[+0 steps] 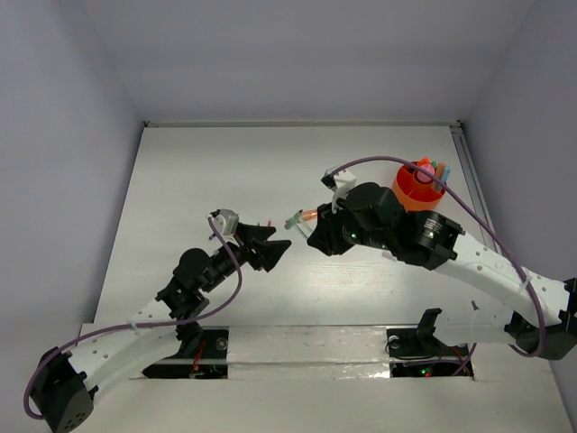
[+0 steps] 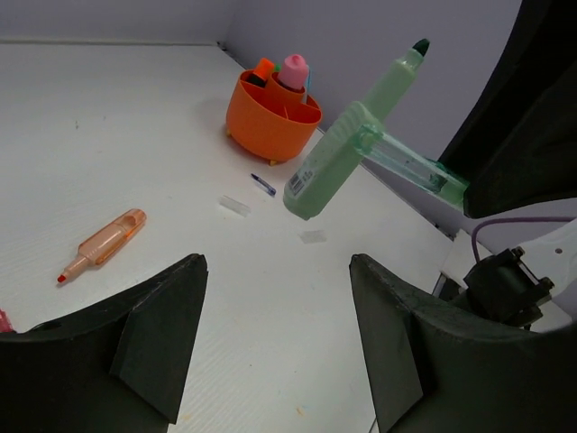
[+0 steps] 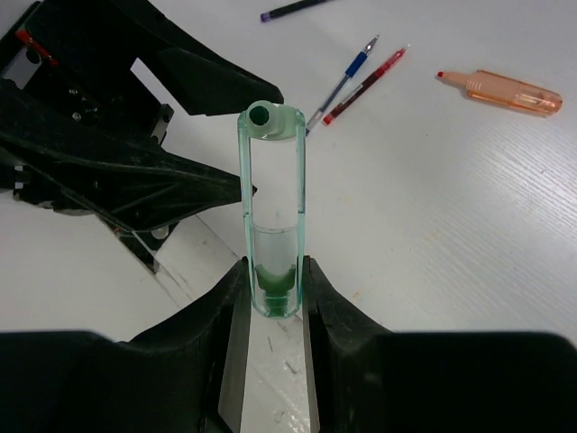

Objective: Sort the stationery into containers
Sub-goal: Pick up the pen from the center of the board.

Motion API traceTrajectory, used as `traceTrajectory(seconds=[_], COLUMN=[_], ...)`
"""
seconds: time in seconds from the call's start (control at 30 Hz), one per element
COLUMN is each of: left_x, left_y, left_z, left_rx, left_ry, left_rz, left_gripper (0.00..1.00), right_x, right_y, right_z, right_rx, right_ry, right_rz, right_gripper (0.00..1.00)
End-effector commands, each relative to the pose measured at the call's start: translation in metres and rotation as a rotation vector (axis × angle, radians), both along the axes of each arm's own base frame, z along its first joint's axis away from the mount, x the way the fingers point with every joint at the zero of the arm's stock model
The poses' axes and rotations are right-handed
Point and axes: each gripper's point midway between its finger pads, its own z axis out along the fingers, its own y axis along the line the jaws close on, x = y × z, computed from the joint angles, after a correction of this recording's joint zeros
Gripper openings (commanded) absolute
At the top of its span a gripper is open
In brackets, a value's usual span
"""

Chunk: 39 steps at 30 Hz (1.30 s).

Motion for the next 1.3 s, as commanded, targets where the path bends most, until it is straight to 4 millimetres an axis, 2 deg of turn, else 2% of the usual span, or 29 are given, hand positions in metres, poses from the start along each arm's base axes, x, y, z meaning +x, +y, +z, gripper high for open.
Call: traceTrajectory(seconds=[0.0, 0.3, 0.53, 0.67, 1.03, 1.27], left_x=[-0.007, -0.010, -0.011, -0.011, -0.010, -0.010], left_y=[-0.004, -0.006, -0.015, -0.018, -0.019, -0.014], left_z=[0.022, 0.043, 0.044, 0.045, 0.048, 0.054], left_rx=[-0.013, -0.028, -0.009, -0.007, -0.018, -0.041], left_ry=[-0.093, -0.155, -0.167, -0.169, -0.169, -0.176], left_rz=[-0.040, -0.031, -0.049, -0.051, -0.028, -0.003], left_gripper=[0.61, 0.61, 0.59, 0.48, 0.29, 0.03], right_x=[-0.011, -0.014, -0.014, -0.015, -0.015, -0.017], right_y=[0.003, 0.007, 0.008, 0.009, 0.011, 0.010], right_z=[0.006, 0.004, 0.001, 0.001, -0.002, -0.004], right_rx=[0.006, 0.033, 0.045, 0.060, 0.090, 0.094], right_ry=[0.045, 0.084, 0.104, 0.114, 0.153, 0.177], right_rz=[0.072, 0.100, 0.109, 0.120, 0.135, 0.131], right_gripper=[0.00, 0.00, 0.00, 0.00, 0.00, 0.00])
